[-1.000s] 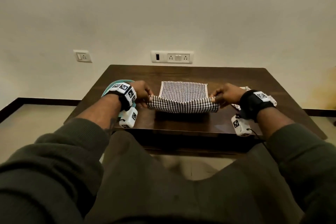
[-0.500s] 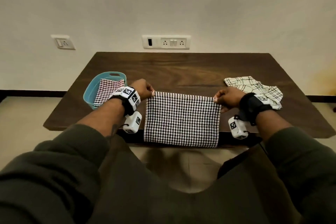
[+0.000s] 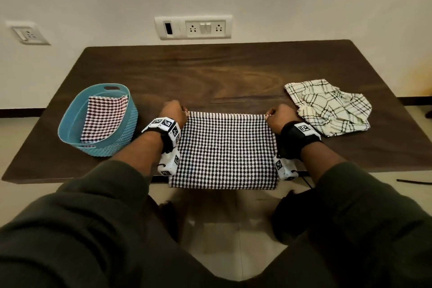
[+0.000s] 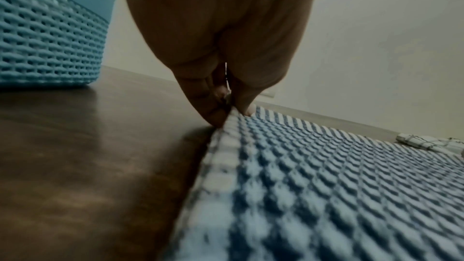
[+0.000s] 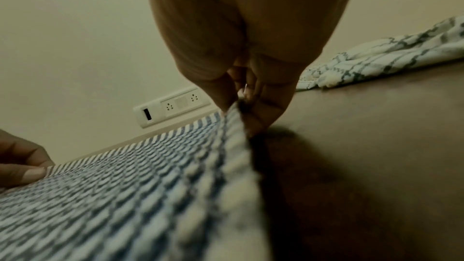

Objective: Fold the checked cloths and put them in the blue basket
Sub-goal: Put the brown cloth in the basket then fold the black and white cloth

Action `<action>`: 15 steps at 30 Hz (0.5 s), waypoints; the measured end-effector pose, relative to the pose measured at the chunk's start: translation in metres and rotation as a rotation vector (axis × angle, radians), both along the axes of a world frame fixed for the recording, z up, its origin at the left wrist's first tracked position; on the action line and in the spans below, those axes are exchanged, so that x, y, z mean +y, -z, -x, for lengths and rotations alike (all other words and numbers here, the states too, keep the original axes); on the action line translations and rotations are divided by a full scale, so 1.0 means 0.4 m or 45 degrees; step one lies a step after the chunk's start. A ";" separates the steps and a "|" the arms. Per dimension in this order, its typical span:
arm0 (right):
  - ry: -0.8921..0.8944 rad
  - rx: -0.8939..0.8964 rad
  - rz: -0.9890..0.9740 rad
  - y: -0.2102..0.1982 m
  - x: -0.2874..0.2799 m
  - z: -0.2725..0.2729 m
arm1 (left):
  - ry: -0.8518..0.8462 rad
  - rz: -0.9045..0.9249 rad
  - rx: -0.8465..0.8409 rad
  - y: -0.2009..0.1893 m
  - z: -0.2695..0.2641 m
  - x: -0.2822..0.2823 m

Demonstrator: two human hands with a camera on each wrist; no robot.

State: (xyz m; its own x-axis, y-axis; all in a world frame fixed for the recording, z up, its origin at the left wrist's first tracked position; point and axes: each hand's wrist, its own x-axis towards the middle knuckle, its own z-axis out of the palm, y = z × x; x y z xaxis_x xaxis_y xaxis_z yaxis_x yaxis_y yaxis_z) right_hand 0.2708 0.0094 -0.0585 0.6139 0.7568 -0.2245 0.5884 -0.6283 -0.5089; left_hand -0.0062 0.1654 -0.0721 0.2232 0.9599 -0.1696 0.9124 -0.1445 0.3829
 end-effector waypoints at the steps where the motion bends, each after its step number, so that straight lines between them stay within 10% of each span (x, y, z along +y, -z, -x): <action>1: 0.003 -0.032 -0.001 0.002 0.002 0.003 | -0.005 -0.006 0.005 0.005 -0.003 0.000; 15: -0.060 -0.206 0.138 -0.009 0.028 0.018 | -0.004 -0.086 0.125 -0.010 -0.015 -0.008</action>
State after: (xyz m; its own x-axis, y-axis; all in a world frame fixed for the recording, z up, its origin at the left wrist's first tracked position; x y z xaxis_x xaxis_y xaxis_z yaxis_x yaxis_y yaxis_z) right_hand 0.2634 0.0208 -0.0550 0.6130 0.7624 -0.2074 0.6871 -0.6440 -0.3364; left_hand -0.0001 0.1623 -0.0680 0.2053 0.9707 -0.1252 0.9457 -0.1638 0.2809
